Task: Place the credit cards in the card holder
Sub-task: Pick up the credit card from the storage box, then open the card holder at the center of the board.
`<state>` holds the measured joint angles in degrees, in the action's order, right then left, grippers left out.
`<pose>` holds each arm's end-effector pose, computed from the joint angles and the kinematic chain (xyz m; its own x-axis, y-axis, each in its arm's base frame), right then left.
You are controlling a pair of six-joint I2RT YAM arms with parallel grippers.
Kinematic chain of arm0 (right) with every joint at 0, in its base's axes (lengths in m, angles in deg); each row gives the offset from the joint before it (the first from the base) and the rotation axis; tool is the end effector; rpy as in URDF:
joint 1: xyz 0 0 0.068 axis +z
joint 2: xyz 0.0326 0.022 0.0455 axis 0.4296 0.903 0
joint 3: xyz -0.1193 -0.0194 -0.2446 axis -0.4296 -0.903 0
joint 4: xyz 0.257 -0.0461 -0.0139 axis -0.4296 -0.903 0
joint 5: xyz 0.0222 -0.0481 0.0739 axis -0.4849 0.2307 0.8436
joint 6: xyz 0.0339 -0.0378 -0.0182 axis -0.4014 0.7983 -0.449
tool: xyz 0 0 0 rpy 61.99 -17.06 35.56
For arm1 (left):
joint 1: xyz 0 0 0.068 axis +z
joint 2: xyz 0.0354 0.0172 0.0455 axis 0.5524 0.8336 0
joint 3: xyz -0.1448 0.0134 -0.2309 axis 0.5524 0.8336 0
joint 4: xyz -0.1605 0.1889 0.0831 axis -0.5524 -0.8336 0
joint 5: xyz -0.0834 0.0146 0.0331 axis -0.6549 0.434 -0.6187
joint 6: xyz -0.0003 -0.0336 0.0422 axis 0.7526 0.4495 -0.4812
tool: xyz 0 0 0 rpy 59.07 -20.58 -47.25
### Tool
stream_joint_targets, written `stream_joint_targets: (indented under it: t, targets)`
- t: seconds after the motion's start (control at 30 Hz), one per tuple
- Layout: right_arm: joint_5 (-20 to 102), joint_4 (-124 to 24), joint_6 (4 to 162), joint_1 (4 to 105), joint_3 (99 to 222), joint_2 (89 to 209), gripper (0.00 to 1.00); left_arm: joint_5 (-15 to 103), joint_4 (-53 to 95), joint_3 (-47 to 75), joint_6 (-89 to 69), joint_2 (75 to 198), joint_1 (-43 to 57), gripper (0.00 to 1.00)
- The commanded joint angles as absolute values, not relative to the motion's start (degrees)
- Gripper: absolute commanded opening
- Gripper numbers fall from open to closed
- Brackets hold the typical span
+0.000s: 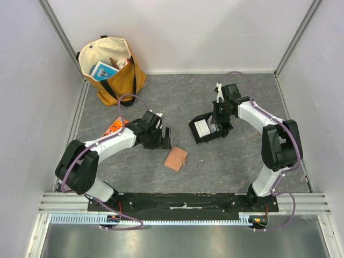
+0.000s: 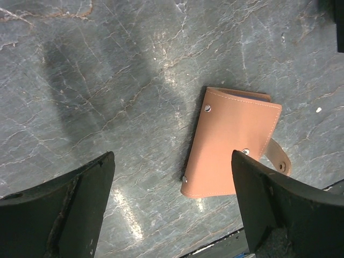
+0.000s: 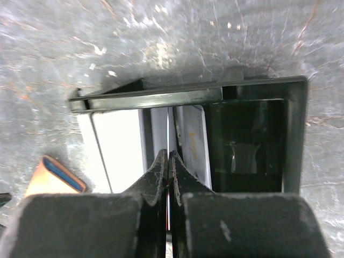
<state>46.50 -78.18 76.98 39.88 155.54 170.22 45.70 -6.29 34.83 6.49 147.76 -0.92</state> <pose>0.3565 0.1001 0.1996 -0.8994 -0.0064 -0.4371 -0.1548 0.9398 0.3047 0.2392 -0.1691 0.1880 -0.9192 0.0698 -0.3875 0.2035 0.9267 -0.3158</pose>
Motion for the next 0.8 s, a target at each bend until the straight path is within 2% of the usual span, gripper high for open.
stream_joint_targets:
  t: [0.0,0.2,0.37,0.53,0.63,0.77]
  targets:
    - [44.4,-79.2,77.5,40.1,160.1,161.5,0.0,46.4,-4.2,35.1,4.8,144.0,-0.9,0.96]
    - [44.1,-79.4,72.6,42.5,156.8,154.1,0.0,51.1,-4.7,36.5,7.3,141.0,-0.7,0.99]
    - [33.9,-74.0,60.4,55.1,149.3,147.2,0.0,53.6,-4.8,38.5,11.3,137.9,1.6,0.99]
    - [22.6,-63.7,38.7,67.3,136.3,142.0,0.0,52.8,-5.6,42.3,14.3,132.8,6.6,0.99]
    - [17.8,-60.1,33.1,73.6,133.0,141.7,0.0,51.1,-6.4,43.7,14.2,131.1,8.8,0.99]
    - [19.4,-56.5,31.5,77.4,132.3,145.5,0.0,49.9,-7.0,44.6,13.3,130.5,8.9,0.99]
